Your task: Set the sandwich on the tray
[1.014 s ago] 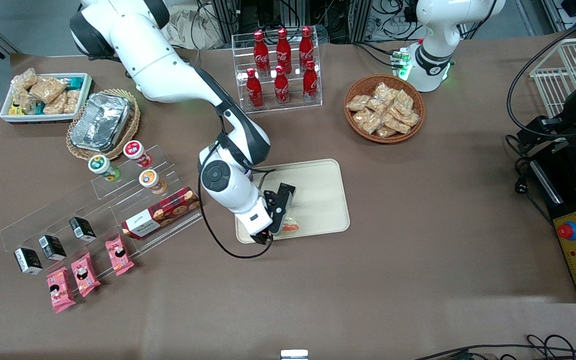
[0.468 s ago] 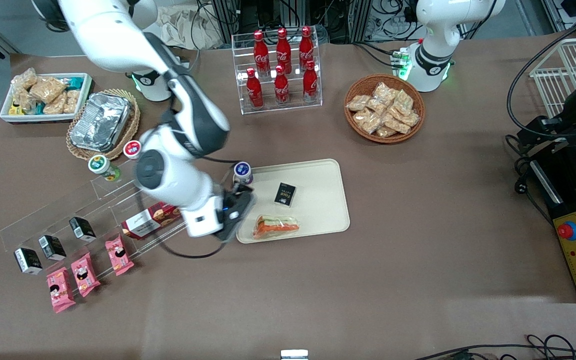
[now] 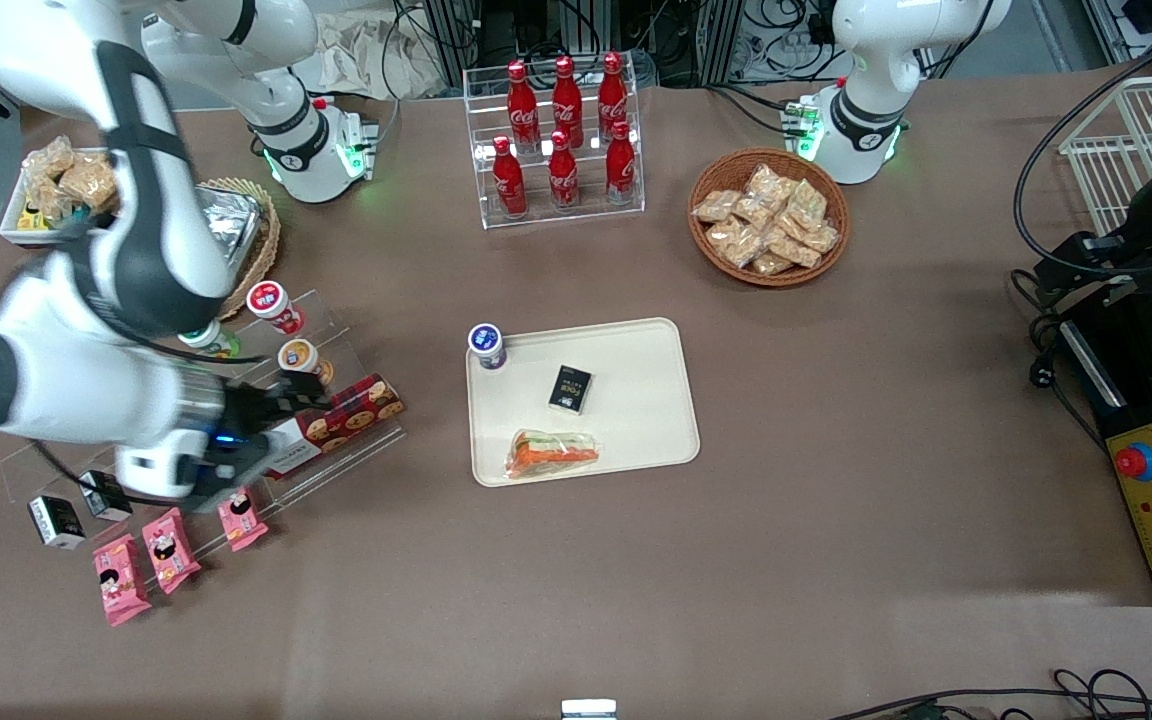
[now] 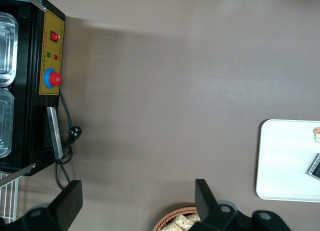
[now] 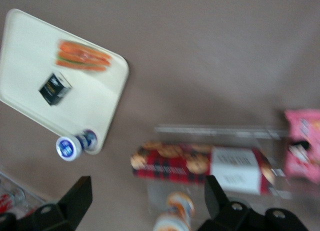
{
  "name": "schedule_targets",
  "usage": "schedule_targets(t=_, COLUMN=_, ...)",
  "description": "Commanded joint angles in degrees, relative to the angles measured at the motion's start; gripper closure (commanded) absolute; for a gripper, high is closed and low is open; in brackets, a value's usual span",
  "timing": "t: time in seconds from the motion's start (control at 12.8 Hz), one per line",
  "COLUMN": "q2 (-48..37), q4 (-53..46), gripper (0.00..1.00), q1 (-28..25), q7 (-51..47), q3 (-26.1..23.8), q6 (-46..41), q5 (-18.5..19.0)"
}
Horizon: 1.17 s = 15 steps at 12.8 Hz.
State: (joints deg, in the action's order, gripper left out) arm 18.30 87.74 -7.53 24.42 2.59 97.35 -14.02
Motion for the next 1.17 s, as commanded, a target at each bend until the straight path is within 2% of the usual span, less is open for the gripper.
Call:
schedule_targets(t=0.0, q2=-6.0, q4=1.3, gripper=0.00, q1=4.2, q7=-9.0, q3=-0.5, q6=-3.0, q5=7.9)
schedule_targets(t=0.08, q2=-7.6, q4=1.4, gripper=0.00, q1=5.7, q7=-14.0, q3=-0.6, q6=-3.0, q5=12.0)
schedule_targets(t=0.16, q2=-9.2, q4=1.4, gripper=0.00, q1=7.3, q7=-14.1, q3=-0.8, q6=-3.6, q5=13.4)
schedule_targets(t=0.39, q2=-15.3, q4=4.3, gripper=0.00, q1=10.6, q7=-12.6, q3=-0.6, q6=-4.4, q5=13.6)
schedule_targets(t=0.62, q2=-20.3, q4=9.8, gripper=0.00, q1=10.7, q7=-12.6, q3=0.4, q6=-1.9, q5=13.0)
schedule_targets(t=1.09, q2=-21.0, q4=10.2, gripper=0.00, q1=10.7, q7=-16.8, q3=0.4, q6=-1.8, q5=13.0)
